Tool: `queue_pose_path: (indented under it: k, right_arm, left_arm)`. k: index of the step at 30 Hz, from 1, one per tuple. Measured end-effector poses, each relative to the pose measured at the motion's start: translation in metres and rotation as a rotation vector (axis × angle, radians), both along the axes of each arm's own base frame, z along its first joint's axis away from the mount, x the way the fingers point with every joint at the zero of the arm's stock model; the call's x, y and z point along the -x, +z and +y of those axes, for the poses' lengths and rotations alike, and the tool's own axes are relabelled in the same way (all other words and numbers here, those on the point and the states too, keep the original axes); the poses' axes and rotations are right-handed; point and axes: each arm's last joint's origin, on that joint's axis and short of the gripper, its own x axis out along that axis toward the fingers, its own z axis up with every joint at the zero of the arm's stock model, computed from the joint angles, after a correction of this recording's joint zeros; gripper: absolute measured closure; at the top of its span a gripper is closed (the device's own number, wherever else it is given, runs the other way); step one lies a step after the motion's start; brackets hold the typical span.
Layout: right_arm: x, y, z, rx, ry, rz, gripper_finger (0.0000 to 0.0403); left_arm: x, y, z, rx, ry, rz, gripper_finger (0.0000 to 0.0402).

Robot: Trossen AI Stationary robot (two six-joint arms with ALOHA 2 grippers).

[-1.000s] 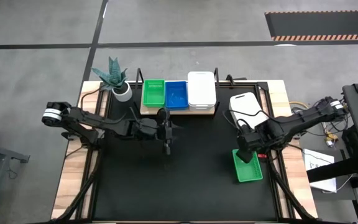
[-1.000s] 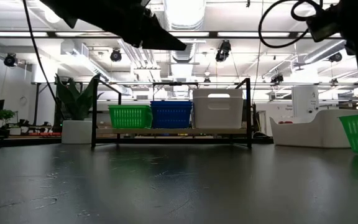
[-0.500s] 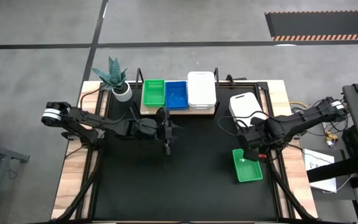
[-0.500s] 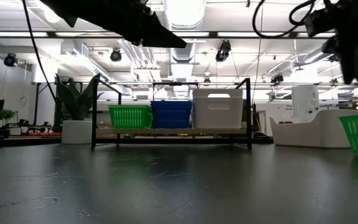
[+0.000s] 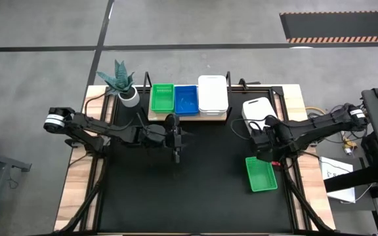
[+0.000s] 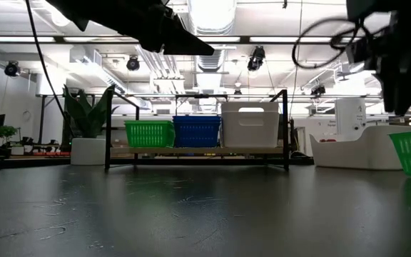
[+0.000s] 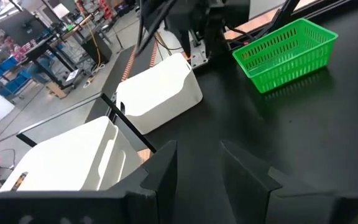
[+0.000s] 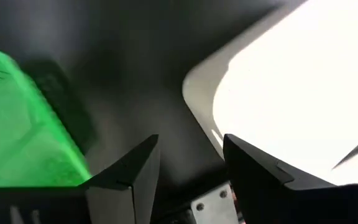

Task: Stack baskets on shelf by color
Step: Stack the white bin on top of the stacked white bins on the shelf

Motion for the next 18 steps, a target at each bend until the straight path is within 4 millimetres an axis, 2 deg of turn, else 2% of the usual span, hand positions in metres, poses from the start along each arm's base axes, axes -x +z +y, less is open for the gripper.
queue_pose_path:
  k: [4,8,14,18]
  right_arm:
    - [0.002,-0.015,-0.014,0.059,-0.081,0.029,0.0238]
    - [0.0,-0.028,-0.023,0.011,-0.115,0.017,0.0243]
    - [0.0,-0.03,-0.028,-0.028,-0.144,0.025,0.0261]
    - [-0.002,-0.031,-0.028,-0.046,-0.169,0.019,0.0288]
  left_arm:
    - [0.001,0.001,0.0,-0.02,-0.005,0.0,0.0297]
    - [0.002,0.003,0.0,-0.038,-0.01,-0.003,0.0297]
    - [0.003,0.007,0.0,-0.061,-0.016,-0.016,0.0297]
    - [0.004,0.011,0.0,-0.07,-0.017,-0.044,0.0297]
